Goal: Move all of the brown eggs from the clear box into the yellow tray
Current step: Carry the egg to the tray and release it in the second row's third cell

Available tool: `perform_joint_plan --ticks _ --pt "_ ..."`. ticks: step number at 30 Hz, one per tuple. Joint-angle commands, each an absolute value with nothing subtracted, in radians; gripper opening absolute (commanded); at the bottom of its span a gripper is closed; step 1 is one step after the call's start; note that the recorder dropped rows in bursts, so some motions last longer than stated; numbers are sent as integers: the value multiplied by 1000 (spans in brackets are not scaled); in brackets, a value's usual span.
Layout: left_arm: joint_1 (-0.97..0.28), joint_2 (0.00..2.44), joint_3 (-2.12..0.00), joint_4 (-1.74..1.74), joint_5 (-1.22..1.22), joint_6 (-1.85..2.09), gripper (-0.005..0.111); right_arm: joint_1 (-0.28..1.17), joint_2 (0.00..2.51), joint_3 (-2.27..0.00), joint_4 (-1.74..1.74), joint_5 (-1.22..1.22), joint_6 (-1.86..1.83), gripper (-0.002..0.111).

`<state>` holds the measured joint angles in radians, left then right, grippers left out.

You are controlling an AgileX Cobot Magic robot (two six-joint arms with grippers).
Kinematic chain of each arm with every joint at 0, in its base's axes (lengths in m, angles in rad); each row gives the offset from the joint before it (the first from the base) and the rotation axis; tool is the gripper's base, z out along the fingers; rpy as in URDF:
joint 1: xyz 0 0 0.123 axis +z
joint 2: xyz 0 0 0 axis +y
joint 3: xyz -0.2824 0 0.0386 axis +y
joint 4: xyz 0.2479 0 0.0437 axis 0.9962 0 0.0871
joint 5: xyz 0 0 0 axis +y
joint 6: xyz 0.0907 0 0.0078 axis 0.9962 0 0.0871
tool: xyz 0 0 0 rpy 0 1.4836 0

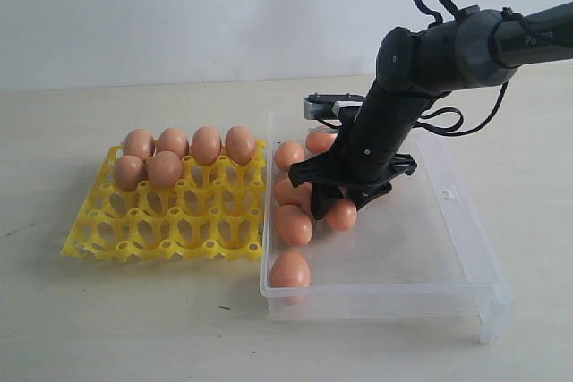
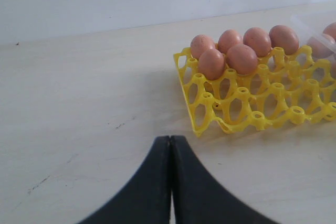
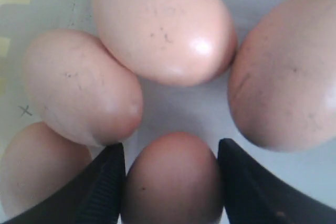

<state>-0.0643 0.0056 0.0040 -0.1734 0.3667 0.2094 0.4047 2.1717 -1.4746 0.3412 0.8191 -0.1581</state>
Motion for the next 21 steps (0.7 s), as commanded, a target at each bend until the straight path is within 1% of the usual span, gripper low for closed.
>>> perform_joint_plan --ticks 1,5,7,9,10,12,13,15,21 --pt "-69 0 0 -171 359 209 0 399 2176 -1470 329 803 -231 1" --pt "-69 0 0 -171 359 209 0 404 2077 -1467 284 714 -243 0" --pt "-69 0 0 -171 359 209 0 436 1962 -1386 284 516 -243 0" --pt "-69 0 0 -171 359 209 0 505 1822 -1235 289 181 -239 0" --pt "-69 0 0 -171 359 209 0 548 1782 -1158 289 0 -220 0" --pt "-69 0 0 -171 359 209 0 613 1770 -1070 286 -247 -121 0" --pt "-69 0 0 -171 359 209 0 638 1786 -1062 277 -299 -87 0" --pt "-69 0 0 -171 359 209 0 676 1858 -1106 249 -321 -35 0" --pt "-69 0 0 -171 359 209 0 714 2070 -1314 261 -250 9 0"
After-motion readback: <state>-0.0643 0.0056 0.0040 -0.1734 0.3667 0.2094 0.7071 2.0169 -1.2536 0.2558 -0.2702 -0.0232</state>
